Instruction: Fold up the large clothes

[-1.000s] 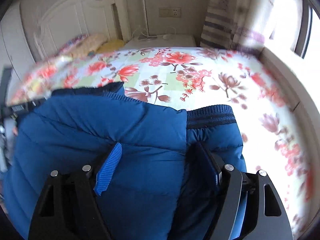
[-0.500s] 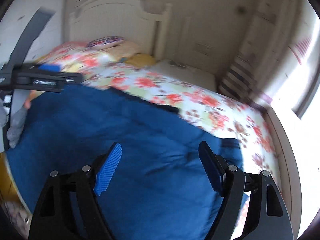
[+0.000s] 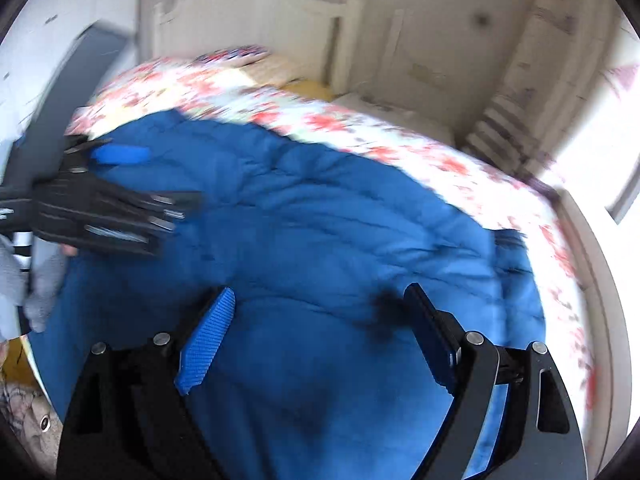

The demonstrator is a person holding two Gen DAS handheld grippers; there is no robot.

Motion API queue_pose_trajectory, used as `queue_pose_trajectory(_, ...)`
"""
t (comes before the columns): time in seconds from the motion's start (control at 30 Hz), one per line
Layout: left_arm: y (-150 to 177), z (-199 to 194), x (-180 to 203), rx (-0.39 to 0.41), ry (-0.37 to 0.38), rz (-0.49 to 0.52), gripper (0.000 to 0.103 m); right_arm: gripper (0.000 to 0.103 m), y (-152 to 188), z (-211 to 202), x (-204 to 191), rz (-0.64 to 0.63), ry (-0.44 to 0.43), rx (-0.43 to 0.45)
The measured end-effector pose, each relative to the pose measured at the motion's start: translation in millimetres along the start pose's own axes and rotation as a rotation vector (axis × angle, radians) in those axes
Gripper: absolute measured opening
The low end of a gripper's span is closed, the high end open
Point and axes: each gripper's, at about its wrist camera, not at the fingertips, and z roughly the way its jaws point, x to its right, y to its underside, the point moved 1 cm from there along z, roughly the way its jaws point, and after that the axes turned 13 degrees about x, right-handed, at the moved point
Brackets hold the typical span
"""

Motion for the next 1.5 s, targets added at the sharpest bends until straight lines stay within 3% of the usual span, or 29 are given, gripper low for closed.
queue_pose_trajectory(0.1, -4, -17, -37, 0.038, -0.083, -0.064, 0.101, 0.081, 11, 0, 44, 0.111, 0.05, -0.014)
queue_pose_trajectory(0.17, 1, -12, -60, 0.005, -0.14, -0.089, 0.101, 0.081, 21, 4, 71, 0.231, 0.045, -0.028)
queue_pose_trajectory(0.23, 10, 2, -81, -0.065, -0.117, -0.171, 0.1, 0.081, 26, 7, 77, 0.27, 0.026, -0.032)
queue_pose_trajectory(0.3, 10, 3, -83, -0.062, -0.117, -0.18, 0.101, 0.082, 24, 9, 73, 0.251, 0.041, -0.034)
queue_pose_trajectory(0.4, 9, 1, -70, -0.054, -0.17, -0.103, 0.101, 0.081, 18, 3, 66, 0.218, 0.075, -0.017)
queue_pose_trajectory(0.5, 4, -27, -63, 0.021, -0.206, -0.089, 0.1, 0.081, 10, -24, 52, 0.173, 0.072, 0.049)
queue_pose_trajectory(0.6, -2, -59, -38, 0.08, -0.125, -0.055, 0.1, 0.081, 1, -53, 22, 0.088, -0.012, 0.112)
queue_pose_trajectory(0.73, 17, -74, 21, 0.075, -0.026, 0.111, 0.101, 0.082, 10, -59, -25, -0.05, -0.107, 0.084)
queue_pose_trajectory(0.8, 47, -54, 47, 0.013, -0.05, 0.203, 0.101, 0.083, 31, -43, -46, -0.125, -0.121, 0.02)
queue_pose_trajectory(0.87, 61, -53, 51, 0.082, -0.082, 0.215, 0.101, 0.085, 44, -41, -45, -0.105, -0.117, 0.064)
queue_pose_trajectory(0.9, 62, -54, 50, 0.077, -0.077, 0.218, 0.101, 0.085, 46, -41, -42, -0.085, -0.13, 0.069)
queue_pose_trajectory(1.03, 60, -55, 37, 0.036, -0.035, 0.179, 0.101, 0.085, 44, -51, -35, -0.088, -0.118, 0.059)
queue_pose_trajectory(1.17, 61, -84, 11, 0.075, -0.074, 0.127, 0.101, 0.085, 50, -74, -7, -0.049, -0.028, 0.088)
queue_pose_trajectory(1.23, 63, -96, -8, 0.101, -0.139, 0.104, 0.101, 0.085, 62, -80, 15, -0.008, 0.004, 0.086)
queue_pose_trajectory(1.3, 71, -90, -34, 0.067, -0.182, 0.069, 0.101, 0.086, 80, -80, 36, 0.074, -0.01, 0.07)
queue_pose_trajectory(1.4, 79, -83, -55, 0.05, -0.152, 0.008, 0.101, 0.089, 93, -77, 55, 0.19, -0.069, 0.076)
queue_pose_trajectory(1.5, 78, -78, -51, 0.038, -0.176, 0.044, 0.101, 0.089, 90, -73, 53, 0.171, -0.053, 0.066)
